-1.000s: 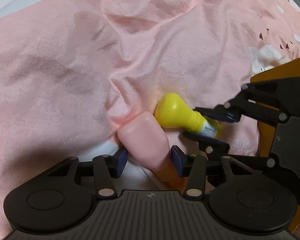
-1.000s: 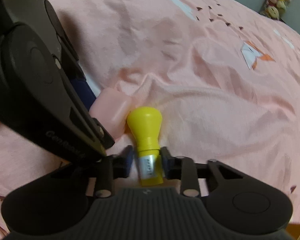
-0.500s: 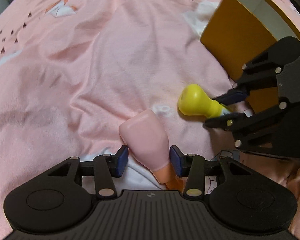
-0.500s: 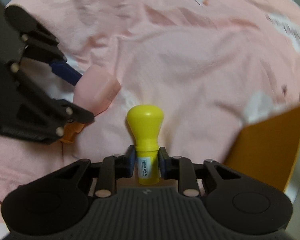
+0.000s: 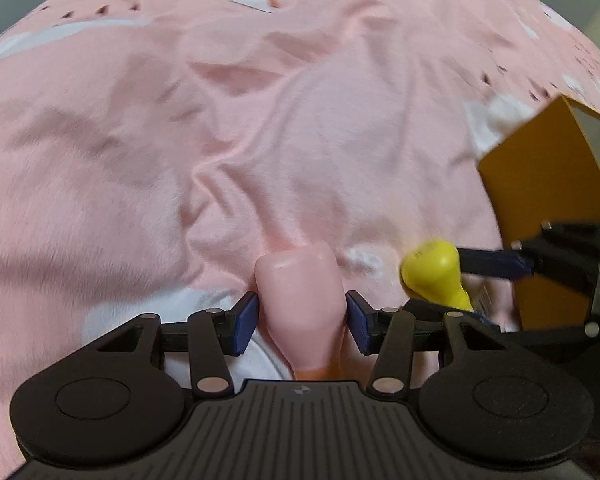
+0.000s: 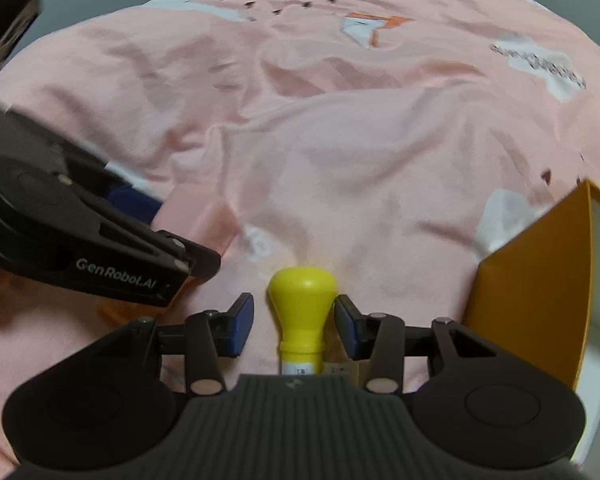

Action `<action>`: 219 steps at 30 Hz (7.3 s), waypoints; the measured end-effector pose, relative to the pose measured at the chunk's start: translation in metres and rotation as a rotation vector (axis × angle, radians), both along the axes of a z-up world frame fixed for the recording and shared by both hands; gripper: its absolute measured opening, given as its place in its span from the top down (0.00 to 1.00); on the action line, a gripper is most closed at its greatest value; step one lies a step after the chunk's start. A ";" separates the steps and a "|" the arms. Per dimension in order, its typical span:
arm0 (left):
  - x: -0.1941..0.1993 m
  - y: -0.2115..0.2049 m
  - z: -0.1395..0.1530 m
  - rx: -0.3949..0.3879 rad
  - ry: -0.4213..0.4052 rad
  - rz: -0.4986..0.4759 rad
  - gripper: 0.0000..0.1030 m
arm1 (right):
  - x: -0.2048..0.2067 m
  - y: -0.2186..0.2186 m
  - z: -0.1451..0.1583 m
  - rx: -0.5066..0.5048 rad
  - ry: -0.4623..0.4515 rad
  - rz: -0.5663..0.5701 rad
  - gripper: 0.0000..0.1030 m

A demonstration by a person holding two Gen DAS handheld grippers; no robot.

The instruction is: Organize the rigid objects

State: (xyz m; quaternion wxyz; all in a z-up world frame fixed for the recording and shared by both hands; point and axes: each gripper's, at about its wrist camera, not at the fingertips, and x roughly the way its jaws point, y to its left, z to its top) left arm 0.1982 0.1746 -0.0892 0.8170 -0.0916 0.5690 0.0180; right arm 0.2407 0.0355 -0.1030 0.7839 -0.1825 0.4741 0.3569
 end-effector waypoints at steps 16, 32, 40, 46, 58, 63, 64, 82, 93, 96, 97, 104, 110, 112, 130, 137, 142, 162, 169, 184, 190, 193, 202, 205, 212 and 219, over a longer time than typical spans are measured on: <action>-0.043 -0.031 0.028 0.105 -0.203 0.173 0.53 | -0.025 -0.018 0.003 0.121 -0.053 -0.054 0.71; -0.086 -0.088 0.124 0.025 -0.529 0.122 0.53 | -0.065 -0.109 0.095 0.416 -0.243 -0.157 0.72; -0.055 -0.150 0.136 -0.086 -0.560 -0.009 0.53 | -0.060 -0.182 0.120 0.369 -0.313 -0.250 0.72; -0.009 -0.206 0.116 -0.141 -0.482 -0.116 0.53 | -0.034 -0.227 0.106 0.235 -0.277 -0.302 0.72; 0.065 -0.254 0.051 -0.156 -0.358 -0.046 0.53 | 0.034 -0.250 0.043 -0.027 -0.198 -0.285 0.72; 0.082 -0.260 0.037 -0.148 -0.303 -0.064 0.53 | 0.048 -0.243 0.028 -0.082 -0.192 -0.264 0.72; 0.085 -0.261 0.035 -0.152 -0.292 -0.061 0.53 | 0.049 -0.241 0.027 -0.092 -0.194 -0.254 0.72; 0.109 -0.254 0.012 -0.183 -0.211 0.009 0.53 | 0.060 -0.216 0.010 -0.237 -0.292 -0.131 0.73; 0.113 -0.253 0.005 -0.248 -0.184 0.027 0.53 | 0.037 -0.213 0.011 -0.269 -0.337 -0.115 0.51; 0.115 -0.256 0.002 -0.252 -0.161 0.013 0.52 | 0.029 -0.213 0.015 -0.271 -0.346 -0.109 0.46; 0.115 -0.257 0.001 -0.242 -0.154 0.010 0.52 | 0.027 -0.213 0.016 -0.269 -0.345 -0.107 0.46; 0.106 -0.258 0.012 -0.193 -0.207 0.001 0.38 | 0.021 -0.210 0.017 -0.268 -0.337 -0.108 0.46; 0.092 -0.257 0.025 -0.174 -0.246 -0.005 0.30 | 0.021 -0.202 0.023 -0.256 -0.342 -0.114 0.31; 0.085 -0.254 0.031 -0.166 -0.268 0.003 0.30 | 0.022 -0.209 0.026 -0.250 -0.356 -0.117 0.28; -0.058 -0.236 0.140 0.060 -0.828 -0.028 0.31 | -0.066 -0.231 0.117 0.069 -0.379 -0.267 0.06; -0.114 -0.215 0.150 0.128 -0.900 -0.066 0.31 | -0.119 -0.238 0.134 0.172 -0.425 -0.323 0.05; -0.145 -0.194 0.146 0.155 -0.859 -0.090 0.31 | -0.153 -0.244 0.136 0.234 -0.477 -0.401 0.03; -0.186 -0.205 0.088 0.314 -0.666 -0.155 0.10 | -0.209 -0.247 0.071 0.234 -0.393 -0.551 0.03; -0.179 -0.212 0.065 0.305 -0.553 -0.187 0.09 | -0.195 -0.253 0.053 0.240 -0.299 -0.587 0.03; -0.168 -0.199 0.052 0.250 -0.425 -0.137 0.06 | -0.185 -0.246 0.039 0.193 -0.223 -0.554 0.03; -0.167 -0.198 0.052 0.252 -0.422 -0.135 0.06 | -0.184 -0.247 0.039 0.192 -0.212 -0.556 0.03; -0.166 -0.198 0.051 0.251 -0.420 -0.132 0.06 | -0.184 -0.246 0.039 0.191 -0.209 -0.556 0.03; -0.166 -0.198 0.051 0.263 -0.418 -0.122 0.06 | -0.183 -0.245 0.037 0.192 -0.199 -0.557 0.03; -0.167 -0.198 0.051 0.273 -0.418 -0.114 0.06 | -0.182 -0.246 0.036 0.195 -0.192 -0.559 0.03; -0.167 -0.197 0.051 0.273 -0.418 -0.114 0.06 | -0.182 -0.246 0.035 0.197 -0.187 -0.560 0.03; -0.168 -0.197 0.051 0.272 -0.417 -0.114 0.06 | -0.181 -0.247 0.034 0.200 -0.176 -0.562 0.03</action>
